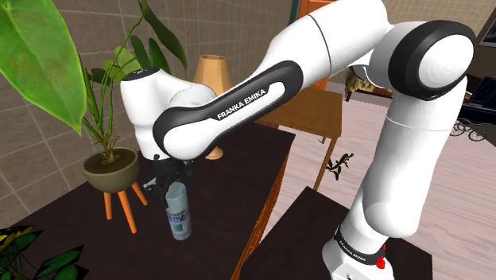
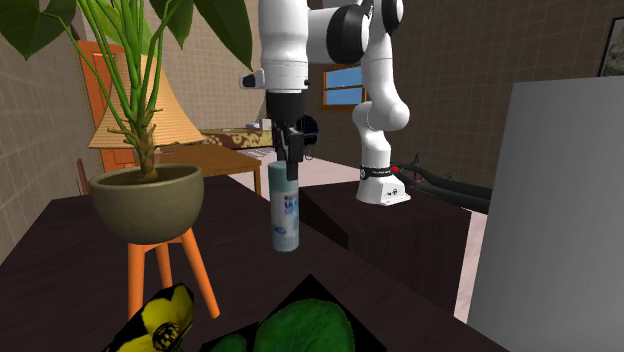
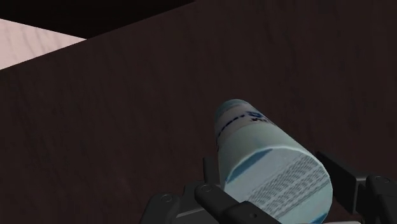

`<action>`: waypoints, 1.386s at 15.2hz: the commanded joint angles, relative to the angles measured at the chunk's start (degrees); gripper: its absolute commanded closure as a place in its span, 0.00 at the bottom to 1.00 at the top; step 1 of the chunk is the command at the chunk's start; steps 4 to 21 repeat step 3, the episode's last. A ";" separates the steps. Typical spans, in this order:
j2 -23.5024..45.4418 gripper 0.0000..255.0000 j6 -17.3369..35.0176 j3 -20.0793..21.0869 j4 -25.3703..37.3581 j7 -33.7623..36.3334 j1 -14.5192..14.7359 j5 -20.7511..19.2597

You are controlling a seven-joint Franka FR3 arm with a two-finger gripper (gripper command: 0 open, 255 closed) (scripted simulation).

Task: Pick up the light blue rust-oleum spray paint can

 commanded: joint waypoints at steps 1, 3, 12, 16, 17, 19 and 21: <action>-0.88 1.00 -1.43 0.09 0.74 -0.51 -0.13 0.60; -0.93 1.00 -1.53 0.09 0.80 -0.54 -0.14 0.64; -0.93 1.00 -1.53 0.09 0.80 -0.54 -0.14 0.64; -0.93 1.00 -1.53 0.09 0.80 -0.54 -0.14 0.64; -0.93 1.00 -1.53 0.09 0.80 -0.54 -0.14 0.64; -0.93 1.00 -1.53 0.09 0.80 -0.54 -0.14 0.64; -0.93 1.00 -1.53 0.09 0.80 -0.54 -0.14 0.64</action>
